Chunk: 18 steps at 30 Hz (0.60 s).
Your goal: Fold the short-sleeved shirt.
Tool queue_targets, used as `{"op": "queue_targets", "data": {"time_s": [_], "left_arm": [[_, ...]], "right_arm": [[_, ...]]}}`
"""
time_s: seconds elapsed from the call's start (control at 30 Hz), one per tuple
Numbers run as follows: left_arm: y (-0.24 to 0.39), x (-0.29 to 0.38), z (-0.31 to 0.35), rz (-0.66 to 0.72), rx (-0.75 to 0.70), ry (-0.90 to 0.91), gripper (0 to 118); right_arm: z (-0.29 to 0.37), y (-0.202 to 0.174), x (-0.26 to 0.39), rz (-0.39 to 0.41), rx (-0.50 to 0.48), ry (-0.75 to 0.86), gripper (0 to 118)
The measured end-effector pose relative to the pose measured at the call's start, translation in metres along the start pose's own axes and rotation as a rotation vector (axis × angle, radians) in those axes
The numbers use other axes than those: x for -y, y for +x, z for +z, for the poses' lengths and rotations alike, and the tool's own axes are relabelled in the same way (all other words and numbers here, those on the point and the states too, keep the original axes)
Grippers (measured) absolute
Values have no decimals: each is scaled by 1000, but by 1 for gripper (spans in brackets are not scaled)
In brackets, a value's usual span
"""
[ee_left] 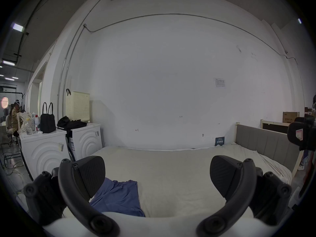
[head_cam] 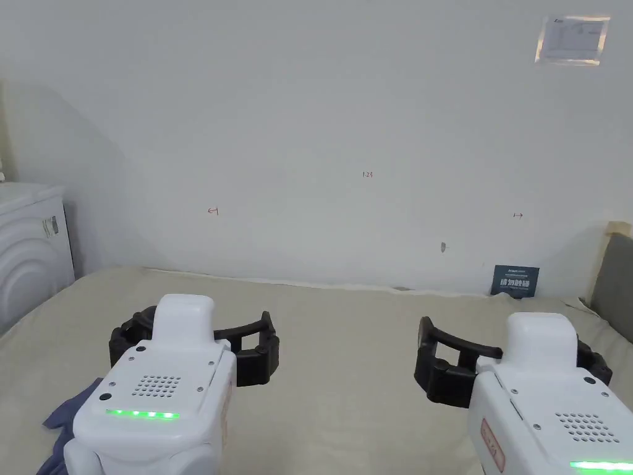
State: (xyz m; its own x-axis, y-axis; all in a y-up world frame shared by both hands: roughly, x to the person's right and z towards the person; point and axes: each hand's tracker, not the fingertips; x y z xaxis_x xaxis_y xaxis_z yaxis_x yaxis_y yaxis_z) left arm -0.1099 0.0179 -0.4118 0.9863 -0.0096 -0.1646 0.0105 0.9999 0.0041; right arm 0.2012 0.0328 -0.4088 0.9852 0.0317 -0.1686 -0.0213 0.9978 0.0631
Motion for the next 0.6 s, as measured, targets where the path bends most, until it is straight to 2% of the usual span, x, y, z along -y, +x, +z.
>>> {"op": "queue_targets", "data": {"time_s": [0.07,0.1,0.13,0.2,0.23,0.27,0.33,0.43,0.6], "left_arm": [[-2,2,3,-9,-3,16,115],[-2,1,4,-9,-2,18,108],[-4,1,5,-10,8,18,83],[-3,2,7,-15,0,40,54],[-3,2,5,-23,-4,38,0],[-5,3,7,-25,-37,44,0],[-9,3,5,-14,18,19,0],[-13,7,4,-15,-13,29,0],[-31,16,1,9,-21,2,0]], "right_arm": [[3,-1,-2,0,18,20,114],[5,0,-2,-5,23,34,101],[7,0,-3,-10,20,52,71],[9,-1,-5,-6,39,68,43],[8,-1,-6,15,103,68,2],[7,-3,-5,9,74,77,0],[6,0,-7,2,16,55,0],[5,-5,-4,15,42,56,0],[-1,-10,3,4,15,41,0]]}}
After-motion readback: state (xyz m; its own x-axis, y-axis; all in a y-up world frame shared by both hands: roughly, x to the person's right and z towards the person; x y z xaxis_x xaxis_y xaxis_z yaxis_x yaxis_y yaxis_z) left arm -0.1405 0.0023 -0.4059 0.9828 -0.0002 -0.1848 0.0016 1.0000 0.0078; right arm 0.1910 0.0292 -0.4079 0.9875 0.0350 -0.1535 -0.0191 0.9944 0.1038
